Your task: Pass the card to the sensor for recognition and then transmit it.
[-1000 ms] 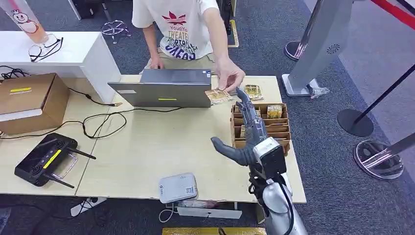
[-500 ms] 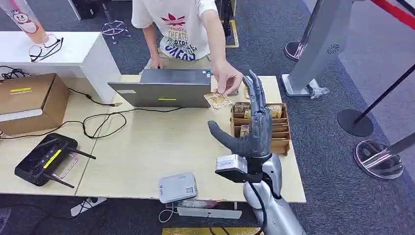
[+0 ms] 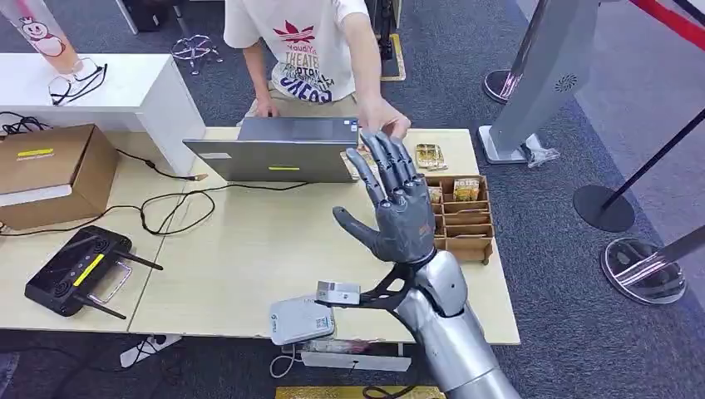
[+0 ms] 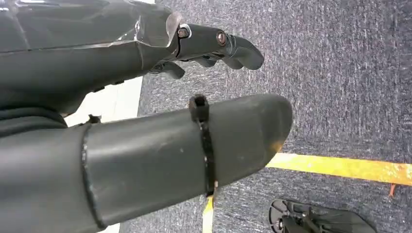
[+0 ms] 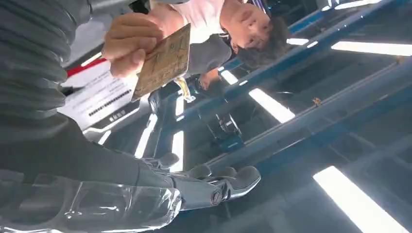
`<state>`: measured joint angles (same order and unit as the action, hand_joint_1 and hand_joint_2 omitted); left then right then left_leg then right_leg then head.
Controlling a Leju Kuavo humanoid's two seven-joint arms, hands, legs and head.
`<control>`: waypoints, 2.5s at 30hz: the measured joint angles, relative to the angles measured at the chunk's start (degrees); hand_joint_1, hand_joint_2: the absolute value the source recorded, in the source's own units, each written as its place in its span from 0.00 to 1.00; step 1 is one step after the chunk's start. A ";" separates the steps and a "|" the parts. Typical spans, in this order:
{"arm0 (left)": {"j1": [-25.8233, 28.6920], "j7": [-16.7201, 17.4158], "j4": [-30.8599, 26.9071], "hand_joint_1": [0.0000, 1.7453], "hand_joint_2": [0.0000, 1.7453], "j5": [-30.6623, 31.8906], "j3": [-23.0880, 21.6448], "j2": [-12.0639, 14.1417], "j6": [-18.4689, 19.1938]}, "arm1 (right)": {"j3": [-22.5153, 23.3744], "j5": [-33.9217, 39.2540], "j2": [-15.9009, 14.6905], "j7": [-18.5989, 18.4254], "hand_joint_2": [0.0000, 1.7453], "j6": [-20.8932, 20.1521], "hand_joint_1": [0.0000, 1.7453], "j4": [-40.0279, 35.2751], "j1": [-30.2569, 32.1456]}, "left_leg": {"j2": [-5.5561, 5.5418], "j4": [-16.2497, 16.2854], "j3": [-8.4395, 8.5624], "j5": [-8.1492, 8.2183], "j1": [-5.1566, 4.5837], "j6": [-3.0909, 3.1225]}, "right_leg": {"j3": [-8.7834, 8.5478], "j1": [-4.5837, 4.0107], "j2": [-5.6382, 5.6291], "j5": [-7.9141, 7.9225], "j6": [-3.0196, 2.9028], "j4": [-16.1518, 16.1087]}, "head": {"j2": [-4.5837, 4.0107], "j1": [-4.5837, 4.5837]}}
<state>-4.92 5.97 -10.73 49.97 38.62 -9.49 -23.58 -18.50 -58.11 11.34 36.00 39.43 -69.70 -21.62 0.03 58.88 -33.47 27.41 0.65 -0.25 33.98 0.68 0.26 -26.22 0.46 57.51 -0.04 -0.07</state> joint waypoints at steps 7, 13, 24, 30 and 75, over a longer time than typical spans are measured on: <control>0.01 0.06 0.00 0.00 0.00 -0.48 0.09 0.00 -0.18 | 4.18 -4.36 2.60 2.19 1.00 0.02 0.07 4.24 -1.27 | 0.00 0.00 0.00 -0.01 0.00 -0.01 | 0.00 0.00 0.00 0.00 0.00 0.00 | 0.00 0.02; 0.04 0.02 0.00 0.00 0.00 -0.50 0.09 0.00 -0.15 | 6.23 -4.40 3.54 2.71 1.00 0.02 0.84 5.69 -1.44 | 0.00 0.00 0.00 0.00 0.00 -0.01 | 0.00 0.00 0.00 0.00 0.00 0.00 | 0.00 0.02; 0.12 0.00 0.00 0.00 0.00 -0.50 0.15 0.00 -0.20 | 6.67 -4.32 3.85 2.82 1.00 0.02 0.93 7.08 -1.99 | 0.00 0.00 0.00 -0.01 0.00 -0.01 | 0.00 0.00 0.00 0.00 0.00 0.00 | 0.00 0.02; 0.13 0.00 0.00 0.00 0.00 -0.48 0.18 0.00 -0.20 | 6.69 -4.10 3.89 2.25 1.00 0.02 0.91 7.17 -2.27 | 0.00 0.00 0.00 -0.01 0.00 -0.01 | 0.00 0.00 0.00 0.00 0.00 0.00 | 0.00 0.02; -0.05 -0.64 0.00 0.00 0.00 0.74 0.55 0.33 2.45 | -8.91 65.85 -7.69 -11.65 1.00 -48.92 1.00 -1.55 -2.07 | 0.00 0.00 0.01 0.00 0.00 -0.01 | 0.02 0.00 -0.02 0.00 0.00 0.00 | 0.00 0.00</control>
<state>-4.98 5.33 -10.73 50.71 39.17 -9.16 -21.14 -27.41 7.74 3.65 24.35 -9.49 -71.25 -23.69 0.03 58.88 -33.46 27.41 0.64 -0.26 34.00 0.68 0.24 -26.22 0.45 57.51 -0.04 -0.07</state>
